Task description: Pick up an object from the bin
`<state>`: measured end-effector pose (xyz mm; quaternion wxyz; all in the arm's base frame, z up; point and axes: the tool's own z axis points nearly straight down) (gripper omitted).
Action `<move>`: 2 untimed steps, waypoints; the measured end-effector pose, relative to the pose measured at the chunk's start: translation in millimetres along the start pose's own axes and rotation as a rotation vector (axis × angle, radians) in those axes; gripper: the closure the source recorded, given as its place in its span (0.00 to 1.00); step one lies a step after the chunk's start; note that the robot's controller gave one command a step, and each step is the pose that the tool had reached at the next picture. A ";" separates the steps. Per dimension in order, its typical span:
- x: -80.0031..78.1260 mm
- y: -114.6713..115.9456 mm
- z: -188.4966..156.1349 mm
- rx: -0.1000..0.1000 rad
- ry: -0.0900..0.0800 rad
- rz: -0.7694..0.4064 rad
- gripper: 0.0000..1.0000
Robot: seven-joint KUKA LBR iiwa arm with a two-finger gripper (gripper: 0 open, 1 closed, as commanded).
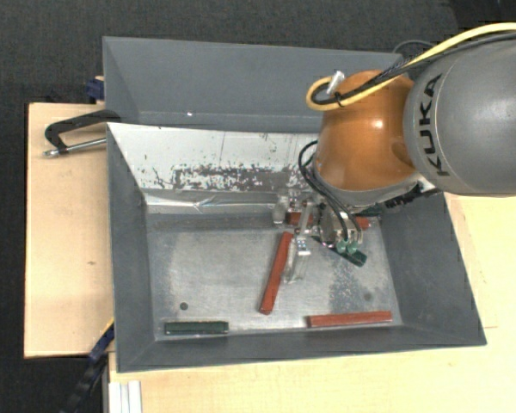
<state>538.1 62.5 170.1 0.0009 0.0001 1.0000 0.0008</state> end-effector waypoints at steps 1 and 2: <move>-2.0 -7.7 51.3 0.001 -0.005 -0.324 0.00; -0.9 -5.9 52.1 -0.001 0.002 -0.487 0.00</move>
Offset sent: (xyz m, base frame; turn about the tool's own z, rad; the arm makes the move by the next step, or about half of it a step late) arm 0.0030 -0.0025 -0.0101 -0.4357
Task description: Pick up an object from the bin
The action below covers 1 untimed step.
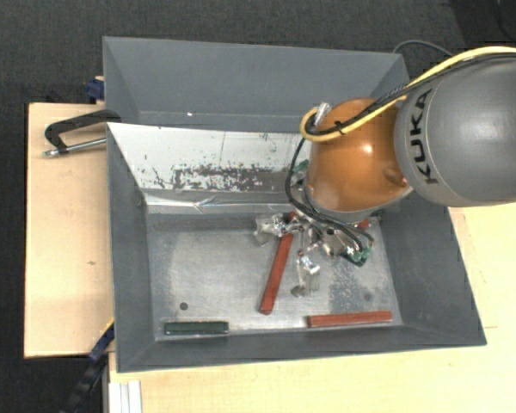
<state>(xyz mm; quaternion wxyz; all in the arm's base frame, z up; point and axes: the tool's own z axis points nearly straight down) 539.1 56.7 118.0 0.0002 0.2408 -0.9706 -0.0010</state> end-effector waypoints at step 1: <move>-10.6 0.0 -17.3 0.003 -0.006 -0.234 0.00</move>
Offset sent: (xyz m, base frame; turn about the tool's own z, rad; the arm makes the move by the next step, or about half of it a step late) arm 0.0156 -0.0035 -0.0480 -0.3549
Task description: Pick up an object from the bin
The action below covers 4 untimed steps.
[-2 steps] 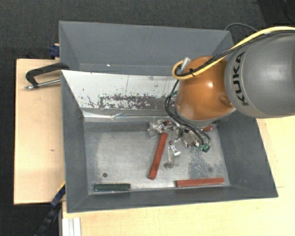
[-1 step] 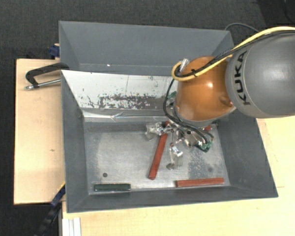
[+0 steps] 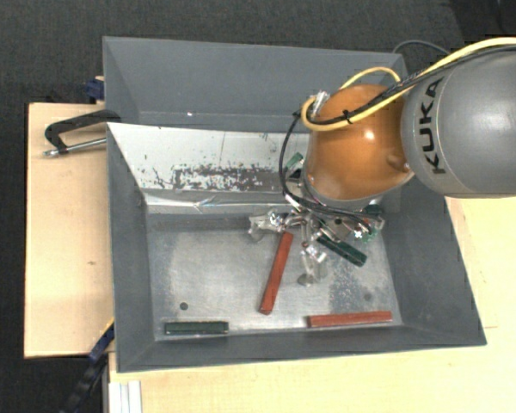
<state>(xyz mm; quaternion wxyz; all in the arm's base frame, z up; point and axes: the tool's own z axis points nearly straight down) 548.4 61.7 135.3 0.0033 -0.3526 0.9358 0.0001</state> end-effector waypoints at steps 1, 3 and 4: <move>-1.3 -8.8 55.4 0.000 0.000 -0.113 0.00; -11.9 -23.5 64.4 -0.002 0.000 -0.518 1.00; -10.9 -22.4 60.7 -0.006 0.003 -0.518 1.00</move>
Offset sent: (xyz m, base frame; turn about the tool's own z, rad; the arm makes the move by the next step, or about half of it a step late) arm 0.0237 -0.0111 -0.0653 -0.5216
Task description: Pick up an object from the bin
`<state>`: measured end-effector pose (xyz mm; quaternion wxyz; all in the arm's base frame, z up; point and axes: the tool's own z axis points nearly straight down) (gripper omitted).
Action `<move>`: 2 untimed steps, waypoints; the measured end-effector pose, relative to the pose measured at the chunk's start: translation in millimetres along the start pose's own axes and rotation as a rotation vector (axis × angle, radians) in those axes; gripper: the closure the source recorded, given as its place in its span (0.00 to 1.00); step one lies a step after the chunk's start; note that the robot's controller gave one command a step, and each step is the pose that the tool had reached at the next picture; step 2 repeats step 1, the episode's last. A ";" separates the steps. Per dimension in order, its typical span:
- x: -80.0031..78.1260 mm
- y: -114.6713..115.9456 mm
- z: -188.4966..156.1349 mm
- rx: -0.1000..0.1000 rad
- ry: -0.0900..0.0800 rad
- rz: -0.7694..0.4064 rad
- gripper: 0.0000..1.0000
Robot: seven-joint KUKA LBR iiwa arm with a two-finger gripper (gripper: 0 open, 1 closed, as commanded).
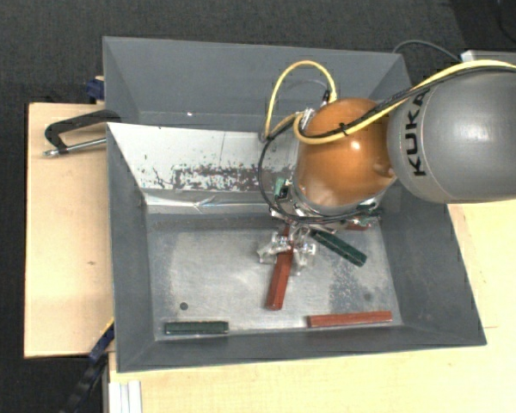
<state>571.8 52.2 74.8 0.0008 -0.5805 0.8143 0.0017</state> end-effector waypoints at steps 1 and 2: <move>-0.1 1.5 -21.1 -0.004 0.002 0.000 1.00; -0.1 1.5 -21.1 -0.004 0.002 0.000 1.00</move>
Offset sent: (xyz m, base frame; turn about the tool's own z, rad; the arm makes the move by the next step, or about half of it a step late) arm 0.0000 -0.0001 0.0074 0.0000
